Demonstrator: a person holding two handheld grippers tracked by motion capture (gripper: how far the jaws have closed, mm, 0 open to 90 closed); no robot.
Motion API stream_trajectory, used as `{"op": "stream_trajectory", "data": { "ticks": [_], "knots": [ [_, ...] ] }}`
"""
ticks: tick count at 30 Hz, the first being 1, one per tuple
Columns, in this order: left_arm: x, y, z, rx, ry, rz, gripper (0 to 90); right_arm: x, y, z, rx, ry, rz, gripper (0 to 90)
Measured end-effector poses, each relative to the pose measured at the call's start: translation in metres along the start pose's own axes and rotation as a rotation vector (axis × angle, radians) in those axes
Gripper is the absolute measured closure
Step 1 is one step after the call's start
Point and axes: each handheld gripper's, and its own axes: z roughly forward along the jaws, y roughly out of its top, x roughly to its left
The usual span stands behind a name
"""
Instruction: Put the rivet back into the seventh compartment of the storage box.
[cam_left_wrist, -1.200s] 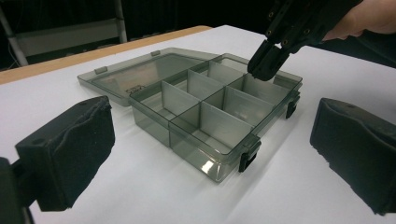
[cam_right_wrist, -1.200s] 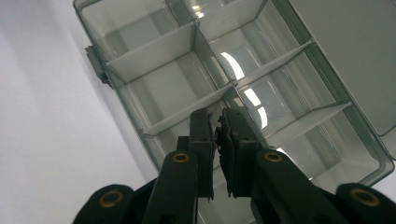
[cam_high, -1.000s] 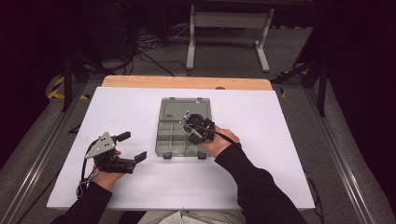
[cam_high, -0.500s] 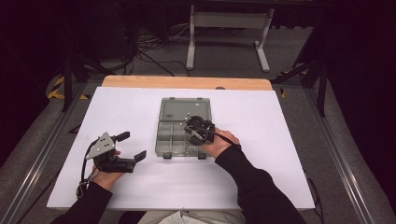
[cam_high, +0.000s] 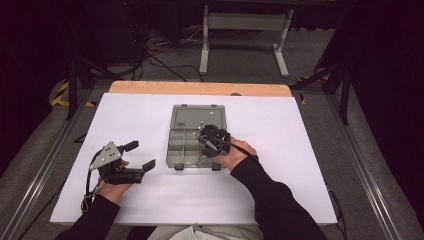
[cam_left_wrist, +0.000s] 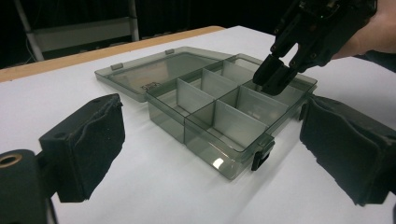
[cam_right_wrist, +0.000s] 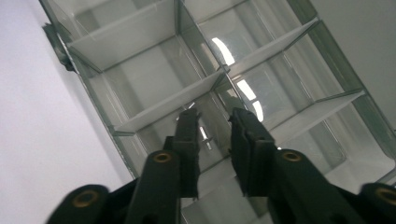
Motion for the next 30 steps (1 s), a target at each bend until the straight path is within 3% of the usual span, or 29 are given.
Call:
{"op": "stream_trajectory", "data": {
  "ticks": [8,15,18,20,25,28,29,30],
  "knots": [
    [-0.001,0.000,0.000,0.013,0.009,0.015,8.6,0.001,-0.004,-0.013,-0.043,0.003,0.006,66.3],
    [-0.001,0.001,0.002,0.040,0.012,0.002,14.4,-0.002,-0.015,-0.026,-0.110,0.022,0.048,62.2],
    [-0.001,0.002,0.002,0.054,0.020,-0.001,17.3,-0.006,-0.026,-0.036,-0.161,0.028,0.074,60.6],
    [-0.002,0.003,0.003,0.083,0.066,0.000,21.4,-0.009,-0.036,-0.047,-0.229,0.024,0.082,60.6],
    [0.000,0.007,0.002,0.074,0.044,-0.021,26.2,-0.011,-0.050,-0.062,-0.317,0.004,0.097,61.5],
    [0.000,0.010,0.002,0.078,0.058,-0.023,30.5,-0.012,-0.055,-0.066,-0.329,0.001,0.099,64.5],
    [0.001,0.012,0.003,0.080,0.063,-0.023,35.5,-0.012,-0.057,-0.068,-0.329,-0.006,0.102,65.9],
    [0.001,0.014,0.003,0.084,0.067,-0.014,49.3,-0.013,-0.060,-0.070,-0.327,-0.006,0.103,70.7]
  ]
}}
